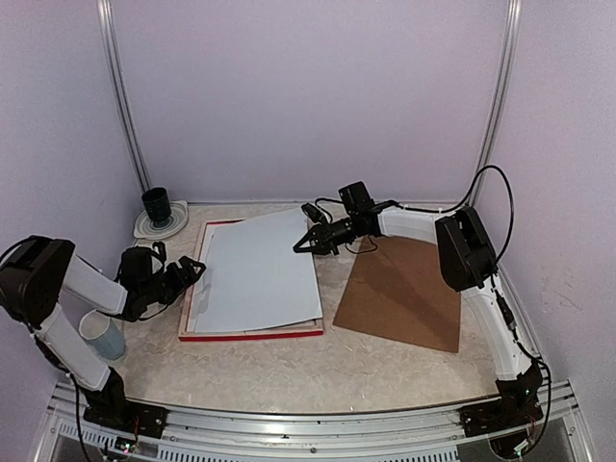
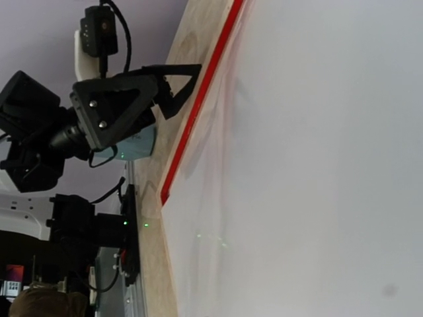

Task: Put the photo into the frame
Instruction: Place the photo on the mat board.

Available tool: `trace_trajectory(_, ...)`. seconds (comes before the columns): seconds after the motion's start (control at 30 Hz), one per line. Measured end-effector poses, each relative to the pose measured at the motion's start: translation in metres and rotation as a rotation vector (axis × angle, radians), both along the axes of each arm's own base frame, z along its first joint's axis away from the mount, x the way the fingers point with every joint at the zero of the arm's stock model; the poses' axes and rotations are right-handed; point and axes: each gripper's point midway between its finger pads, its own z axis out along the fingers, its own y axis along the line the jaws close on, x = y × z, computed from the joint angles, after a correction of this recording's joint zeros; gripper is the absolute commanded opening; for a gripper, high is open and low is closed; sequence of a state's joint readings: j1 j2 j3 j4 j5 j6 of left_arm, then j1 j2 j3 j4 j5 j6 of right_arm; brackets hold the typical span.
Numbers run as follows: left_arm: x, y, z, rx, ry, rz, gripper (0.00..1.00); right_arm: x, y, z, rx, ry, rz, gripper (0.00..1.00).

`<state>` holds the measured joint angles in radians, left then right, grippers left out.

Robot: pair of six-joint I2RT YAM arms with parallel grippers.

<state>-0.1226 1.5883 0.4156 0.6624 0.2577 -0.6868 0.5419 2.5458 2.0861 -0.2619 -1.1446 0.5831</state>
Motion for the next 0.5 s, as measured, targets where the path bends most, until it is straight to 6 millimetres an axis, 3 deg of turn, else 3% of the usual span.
trace_trajectory(0.27, 0.001, -0.006, -0.011, -0.052, 0.010, -0.033, 0.87, 0.006, -0.002, 0.006, 0.027, -0.021, -0.006, 0.02)
trace_trajectory(0.5, 0.004, -0.014, -0.013, -0.093, -0.002, -0.072, 0.77, -0.001, -0.006, 0.006, 0.091, 0.019, 0.005, 0.03)
